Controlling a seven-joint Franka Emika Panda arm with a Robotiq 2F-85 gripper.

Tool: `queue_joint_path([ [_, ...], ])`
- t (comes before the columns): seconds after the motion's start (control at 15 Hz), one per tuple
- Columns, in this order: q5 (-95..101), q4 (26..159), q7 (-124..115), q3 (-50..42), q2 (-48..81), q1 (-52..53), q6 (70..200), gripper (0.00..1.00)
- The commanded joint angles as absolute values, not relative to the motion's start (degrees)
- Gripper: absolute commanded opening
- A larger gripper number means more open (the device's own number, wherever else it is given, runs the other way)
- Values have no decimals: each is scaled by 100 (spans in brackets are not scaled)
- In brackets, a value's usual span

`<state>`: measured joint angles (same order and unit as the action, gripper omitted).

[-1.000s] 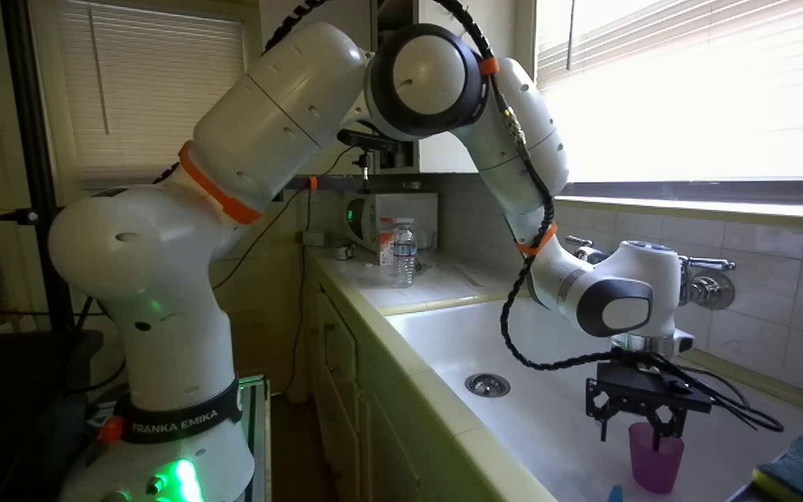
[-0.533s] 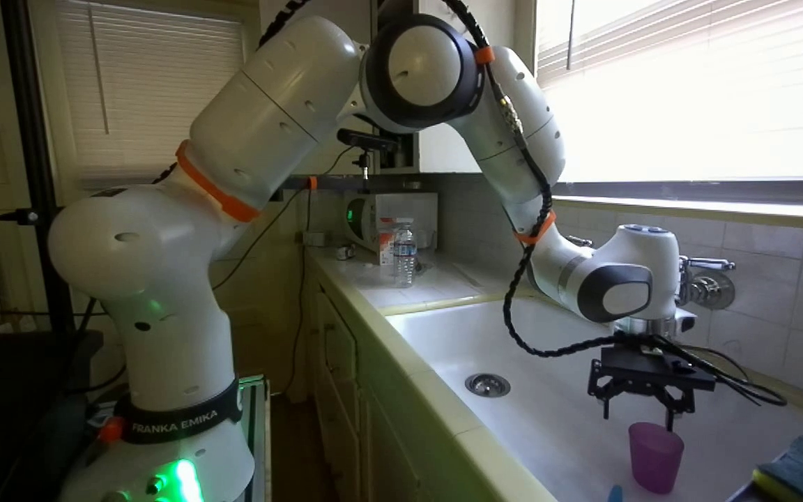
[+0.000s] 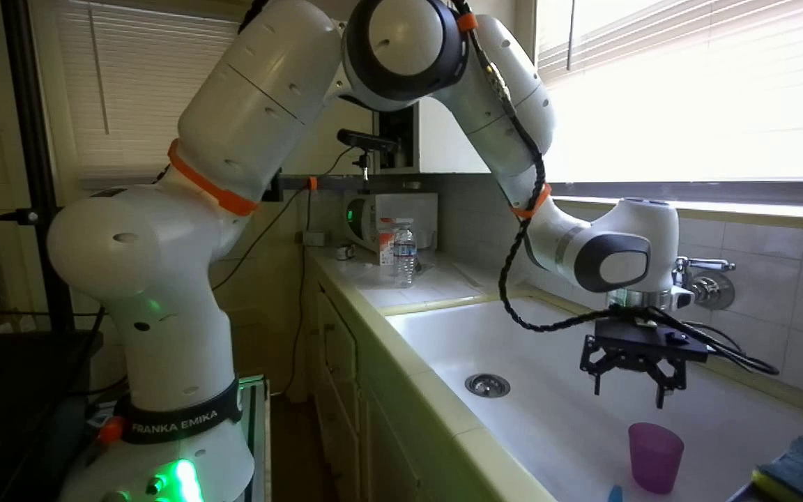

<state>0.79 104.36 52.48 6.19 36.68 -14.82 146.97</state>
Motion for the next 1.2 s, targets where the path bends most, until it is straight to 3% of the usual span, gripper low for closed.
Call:
queue_joint_path([
  [0.0, -26, 10905, 5099, 541, 3060, -1473, 14190, 100],
  [0.53, -334, 11494, 4998, 404, 2110, -1399, 13144, 100],
  [1.13, -512, 12115, 4134, 235, 1010, -1045, 12974, 100],
])
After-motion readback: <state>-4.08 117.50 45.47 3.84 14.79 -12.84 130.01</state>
